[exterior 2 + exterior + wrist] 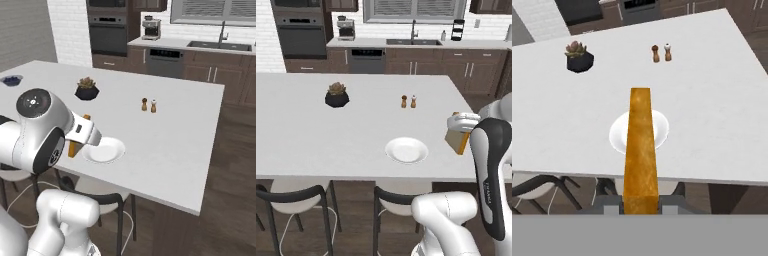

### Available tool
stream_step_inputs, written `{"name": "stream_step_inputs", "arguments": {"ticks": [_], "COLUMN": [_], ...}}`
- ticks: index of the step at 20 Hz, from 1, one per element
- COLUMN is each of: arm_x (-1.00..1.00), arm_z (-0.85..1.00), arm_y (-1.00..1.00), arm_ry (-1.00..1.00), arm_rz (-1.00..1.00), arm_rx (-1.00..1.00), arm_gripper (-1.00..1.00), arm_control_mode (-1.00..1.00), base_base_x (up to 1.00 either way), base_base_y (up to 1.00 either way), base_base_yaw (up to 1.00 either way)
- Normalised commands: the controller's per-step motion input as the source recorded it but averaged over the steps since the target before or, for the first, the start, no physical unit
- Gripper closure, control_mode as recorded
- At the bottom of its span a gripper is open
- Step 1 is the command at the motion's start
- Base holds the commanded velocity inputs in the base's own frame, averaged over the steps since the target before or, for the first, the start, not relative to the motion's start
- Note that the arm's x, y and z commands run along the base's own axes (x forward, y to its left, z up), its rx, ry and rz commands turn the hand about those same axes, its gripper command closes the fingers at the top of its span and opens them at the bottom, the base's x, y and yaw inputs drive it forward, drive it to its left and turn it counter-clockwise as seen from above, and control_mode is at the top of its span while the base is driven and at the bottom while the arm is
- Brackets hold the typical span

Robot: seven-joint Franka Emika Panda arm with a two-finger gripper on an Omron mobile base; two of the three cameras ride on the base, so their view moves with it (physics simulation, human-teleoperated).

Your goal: Start the toaster. Once the lever pops up, take the bread to the plate on the dining counter.

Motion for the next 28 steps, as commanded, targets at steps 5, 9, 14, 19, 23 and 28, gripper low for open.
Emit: {"name": "stream_step_inputs", "arguments": {"ticks": [5, 9, 14, 19, 23, 28], "arm_x": [0.0, 0.0, 0.0, 0.04, 0.46, 0.8], "arm_z": [0.0, 0.0, 0.0, 0.0, 0.0, -0.27], "arm_y": [0.0, 0.0, 0.0, 0.0, -0.03, 0.01], "arm_ry": [0.0, 0.0, 0.0, 0.0, 0.0, 0.01], "arm_rz": [0.0, 0.0, 0.0, 0.0, 0.01, 0.18], "arm_rx": [0.0, 0.0, 0.0, 0.0, 0.0, 0.05], "arm_gripper": [1.0, 1.0, 1.0, 1.0, 1.0, 1.0], "arm_control_mode": [1.0, 1.0, 1.0, -1.0, -1.0, -1.0], "base_base_x": [0.53, 0.66, 0.38, 0.0, 0.0, 0.0], "base_base_y": [0.35, 0.14, 0.24, 0.0, 0.0, 0.0], "base_base_yaw": [-0.04, -0.02, 0.0, 0.0, 0.0, 0.0]}}
